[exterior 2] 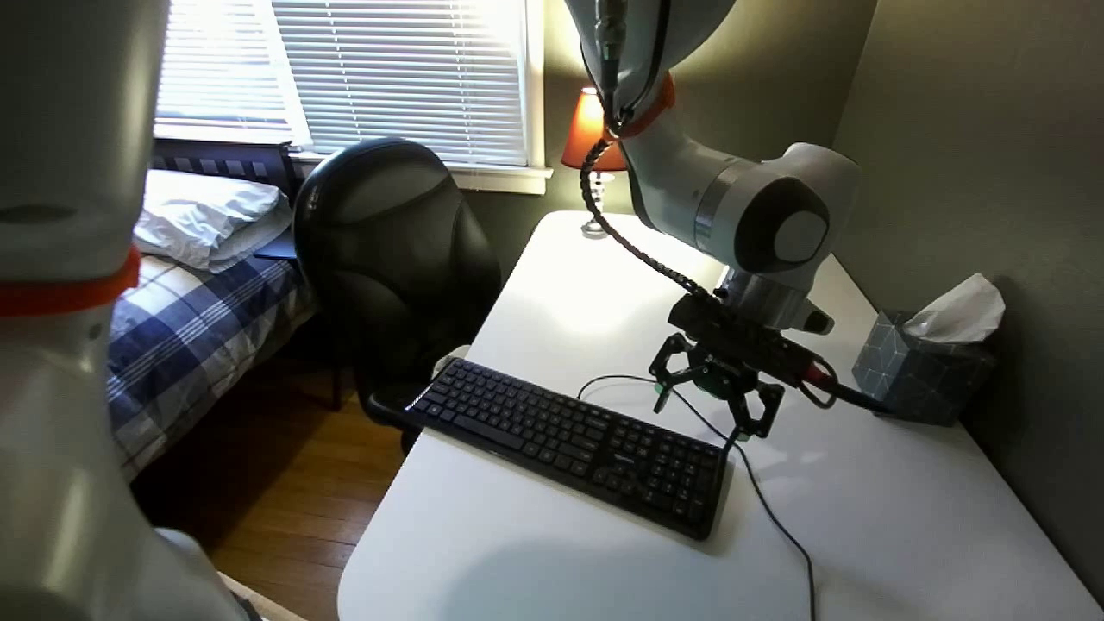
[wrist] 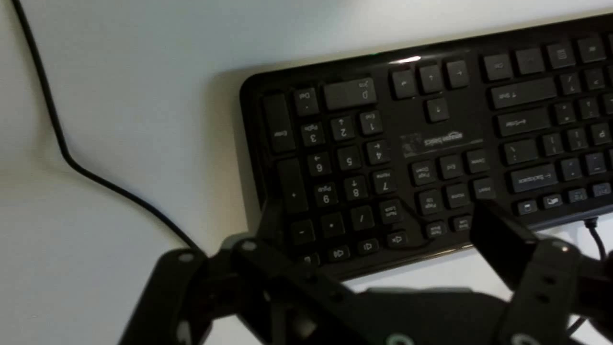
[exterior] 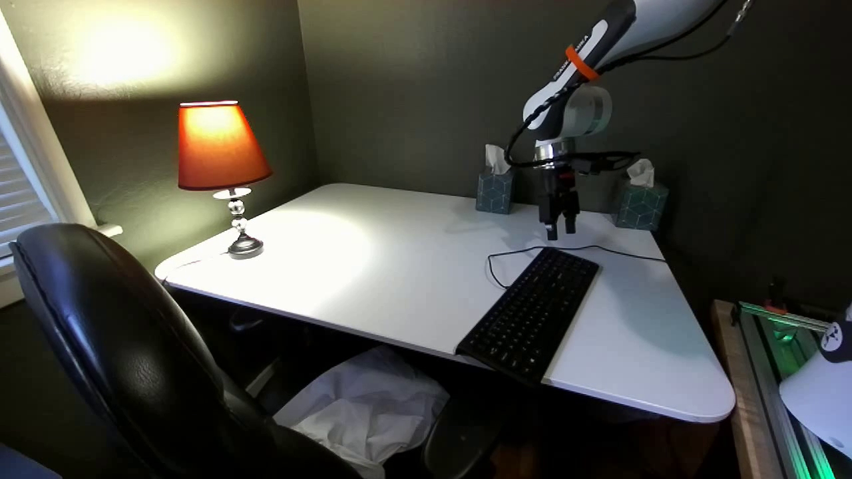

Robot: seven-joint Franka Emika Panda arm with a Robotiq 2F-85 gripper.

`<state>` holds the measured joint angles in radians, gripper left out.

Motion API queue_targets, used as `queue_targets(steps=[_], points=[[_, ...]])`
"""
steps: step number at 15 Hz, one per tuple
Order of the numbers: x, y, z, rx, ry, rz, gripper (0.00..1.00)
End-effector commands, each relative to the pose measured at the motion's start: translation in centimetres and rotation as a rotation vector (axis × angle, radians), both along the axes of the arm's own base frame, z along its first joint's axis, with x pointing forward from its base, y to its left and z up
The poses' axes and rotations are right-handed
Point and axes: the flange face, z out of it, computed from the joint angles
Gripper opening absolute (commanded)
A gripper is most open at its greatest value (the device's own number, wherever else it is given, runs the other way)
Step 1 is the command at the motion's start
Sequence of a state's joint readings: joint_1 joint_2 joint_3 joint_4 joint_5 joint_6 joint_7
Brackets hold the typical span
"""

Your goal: Press the button on the keyboard

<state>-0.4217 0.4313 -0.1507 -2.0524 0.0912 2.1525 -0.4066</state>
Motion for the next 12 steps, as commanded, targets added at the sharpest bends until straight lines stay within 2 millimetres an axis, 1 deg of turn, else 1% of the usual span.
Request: queue_targets(steps=[1,12], points=[[-1.0,1.2,0.9,0.001,-0.048,-0.004,1.00],[-2.6,2.1,3.0,-0.059,-0.120,-0.010,1.00]])
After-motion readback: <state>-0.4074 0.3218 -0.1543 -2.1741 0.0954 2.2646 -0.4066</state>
